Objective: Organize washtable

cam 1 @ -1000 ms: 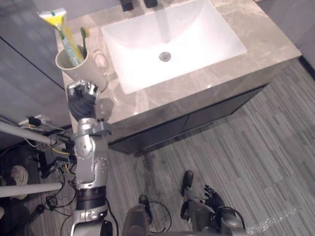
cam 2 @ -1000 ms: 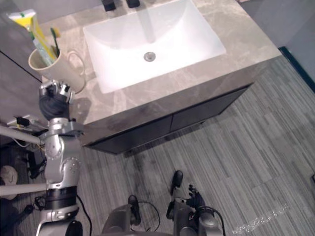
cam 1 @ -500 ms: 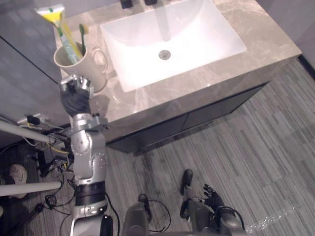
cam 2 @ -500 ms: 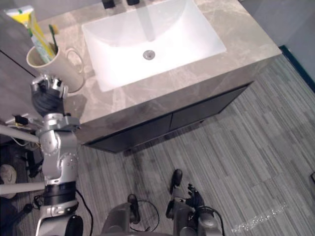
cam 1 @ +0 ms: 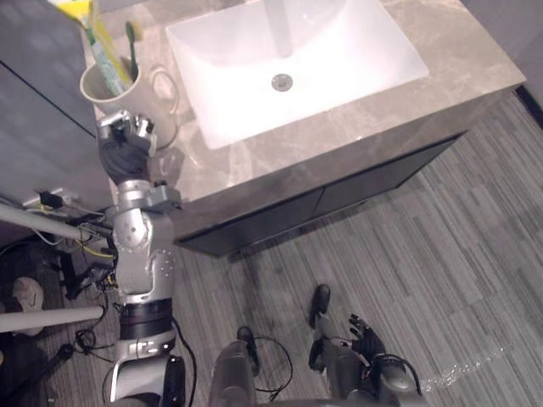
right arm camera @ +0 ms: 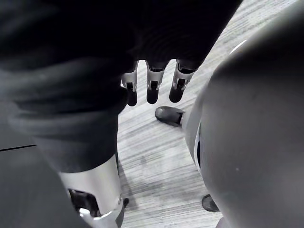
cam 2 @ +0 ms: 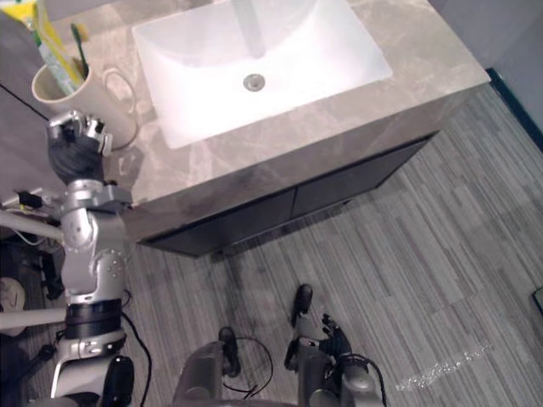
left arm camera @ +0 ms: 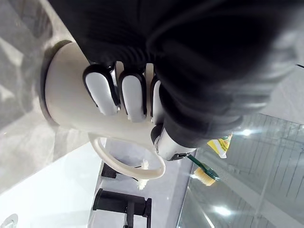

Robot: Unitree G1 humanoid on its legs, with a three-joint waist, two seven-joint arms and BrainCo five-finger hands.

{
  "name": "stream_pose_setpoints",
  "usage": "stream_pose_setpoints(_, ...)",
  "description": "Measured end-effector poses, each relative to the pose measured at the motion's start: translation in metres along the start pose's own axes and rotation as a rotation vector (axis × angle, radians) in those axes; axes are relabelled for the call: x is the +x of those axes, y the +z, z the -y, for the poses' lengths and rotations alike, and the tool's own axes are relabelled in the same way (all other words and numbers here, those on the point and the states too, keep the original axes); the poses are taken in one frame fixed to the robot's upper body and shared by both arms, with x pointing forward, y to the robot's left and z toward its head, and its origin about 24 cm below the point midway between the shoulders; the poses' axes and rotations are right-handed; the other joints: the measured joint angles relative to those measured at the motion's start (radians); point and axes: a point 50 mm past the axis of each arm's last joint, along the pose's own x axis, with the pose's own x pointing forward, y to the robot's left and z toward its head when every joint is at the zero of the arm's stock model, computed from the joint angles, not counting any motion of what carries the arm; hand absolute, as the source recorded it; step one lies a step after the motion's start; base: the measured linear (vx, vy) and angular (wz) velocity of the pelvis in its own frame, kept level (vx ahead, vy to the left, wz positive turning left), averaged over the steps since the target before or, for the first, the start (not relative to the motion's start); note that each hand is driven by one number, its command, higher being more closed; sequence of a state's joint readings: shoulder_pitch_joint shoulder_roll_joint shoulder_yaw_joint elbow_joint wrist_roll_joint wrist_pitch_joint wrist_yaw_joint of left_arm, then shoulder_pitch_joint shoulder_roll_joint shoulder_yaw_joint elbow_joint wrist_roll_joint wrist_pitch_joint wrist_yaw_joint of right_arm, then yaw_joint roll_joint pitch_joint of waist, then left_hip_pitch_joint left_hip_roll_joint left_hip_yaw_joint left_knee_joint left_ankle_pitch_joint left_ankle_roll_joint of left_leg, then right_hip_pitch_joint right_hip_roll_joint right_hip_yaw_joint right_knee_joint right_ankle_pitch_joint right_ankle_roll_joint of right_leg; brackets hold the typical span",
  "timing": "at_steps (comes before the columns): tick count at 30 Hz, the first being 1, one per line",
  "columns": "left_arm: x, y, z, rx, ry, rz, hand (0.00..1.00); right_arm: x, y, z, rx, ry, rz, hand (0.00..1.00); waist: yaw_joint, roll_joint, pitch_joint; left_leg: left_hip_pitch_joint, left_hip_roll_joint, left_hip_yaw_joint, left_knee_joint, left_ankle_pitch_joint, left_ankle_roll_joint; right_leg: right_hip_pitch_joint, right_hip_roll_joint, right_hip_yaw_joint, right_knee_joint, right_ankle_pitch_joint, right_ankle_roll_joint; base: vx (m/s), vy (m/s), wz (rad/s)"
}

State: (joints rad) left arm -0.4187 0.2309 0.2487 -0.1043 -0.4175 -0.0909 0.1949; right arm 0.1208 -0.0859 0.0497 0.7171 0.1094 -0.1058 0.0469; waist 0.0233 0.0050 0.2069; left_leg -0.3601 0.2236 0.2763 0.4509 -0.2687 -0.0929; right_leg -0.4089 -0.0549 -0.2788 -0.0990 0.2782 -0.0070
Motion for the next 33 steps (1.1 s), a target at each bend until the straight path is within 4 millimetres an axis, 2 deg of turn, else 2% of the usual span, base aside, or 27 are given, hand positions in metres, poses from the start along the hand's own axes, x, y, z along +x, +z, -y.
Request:
stream_pose_setpoints(11,0.006,-0.003,0.000,0.036,-0.018,-0.023,1.00,0.000,0.002,-0.001,0.001,0.020,0.004,0.00,0.005,-0.003,0.009,-0.013,0.004,-0.002,0.007,-0.002,-0.001,-0.009,0.003,-0.002,0.000,0.002,-0.003,0.04,0.075,0.00)
stream_pose_setpoints(14,0.010,0.001,0.004,0.032,-0.031,-0.006,1.00,0.000,0.004,-0.002,0.001,0.025,0.015,0.00,0.014,-0.009,0.027,-0.014,0.004,-0.002,0.009,-0.002,-0.001,-0.009,0.003,-0.001,0.000,0.003,-0.004,0.03,0.079,0.00)
stream_pose_setpoints(33,0.018,0.011,0.009,0.026,-0.050,0.042,1.00,0.001,0.008,-0.004,-0.001,0.032,0.030,0.00,0.016,-0.022,0.050,-0.044,0.005,0.000,0.024,-0.002,-0.001,-0.033,0.002,-0.004,0.000,0.005,-0.001,0.03,0.084,0.00)
